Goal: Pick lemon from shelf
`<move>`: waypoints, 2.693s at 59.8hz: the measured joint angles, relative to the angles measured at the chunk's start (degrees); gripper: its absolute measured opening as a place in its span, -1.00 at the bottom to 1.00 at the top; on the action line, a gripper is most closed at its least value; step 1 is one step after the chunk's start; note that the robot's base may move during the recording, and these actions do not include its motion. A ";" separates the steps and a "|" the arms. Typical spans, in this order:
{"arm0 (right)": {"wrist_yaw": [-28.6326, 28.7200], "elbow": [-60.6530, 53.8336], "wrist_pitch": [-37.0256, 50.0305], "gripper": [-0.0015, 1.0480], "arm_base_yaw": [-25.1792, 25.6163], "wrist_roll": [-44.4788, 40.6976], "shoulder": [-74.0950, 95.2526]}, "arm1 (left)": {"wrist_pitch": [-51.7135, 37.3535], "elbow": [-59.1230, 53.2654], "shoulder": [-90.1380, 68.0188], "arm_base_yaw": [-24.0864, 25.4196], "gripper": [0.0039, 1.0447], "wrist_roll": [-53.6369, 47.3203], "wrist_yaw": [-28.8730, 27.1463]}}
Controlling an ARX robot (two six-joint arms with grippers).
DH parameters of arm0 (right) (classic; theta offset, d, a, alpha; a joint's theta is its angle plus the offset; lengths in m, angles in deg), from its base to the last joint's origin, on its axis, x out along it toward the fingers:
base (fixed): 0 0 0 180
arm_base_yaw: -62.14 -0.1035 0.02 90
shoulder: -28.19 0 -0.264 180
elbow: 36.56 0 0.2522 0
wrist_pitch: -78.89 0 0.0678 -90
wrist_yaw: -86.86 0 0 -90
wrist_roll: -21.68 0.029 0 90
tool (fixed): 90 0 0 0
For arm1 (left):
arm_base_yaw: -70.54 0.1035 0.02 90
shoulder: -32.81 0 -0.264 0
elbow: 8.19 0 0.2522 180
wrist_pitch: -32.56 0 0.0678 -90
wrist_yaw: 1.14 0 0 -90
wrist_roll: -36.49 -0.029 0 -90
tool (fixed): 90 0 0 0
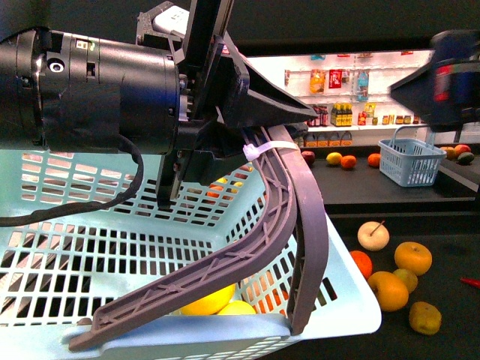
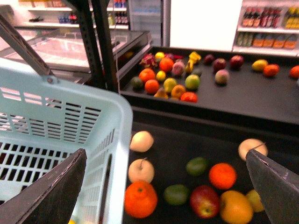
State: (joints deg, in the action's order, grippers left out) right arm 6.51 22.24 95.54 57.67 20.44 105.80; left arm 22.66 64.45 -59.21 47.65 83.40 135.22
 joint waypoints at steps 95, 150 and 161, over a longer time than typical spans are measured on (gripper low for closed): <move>-9.51 -43.87 -30.64 -0.87 4.63 0.55 -76.54 | 0.02 0.00 -0.02 -0.04 -0.83 0.26 0.11; -9.51 -44.17 -30.58 0.95 4.63 0.61 -77.24 | 0.02 0.00 -0.02 -0.04 -0.83 0.26 0.11; -9.51 -44.17 -30.58 0.95 4.63 0.61 -77.24 | 0.15 0.00 0.00 -0.20 -0.83 1.03 -3.98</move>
State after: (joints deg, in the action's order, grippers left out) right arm -3.00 -21.94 64.96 62.31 21.05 28.56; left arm 22.82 64.45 -59.21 47.45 84.43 131.25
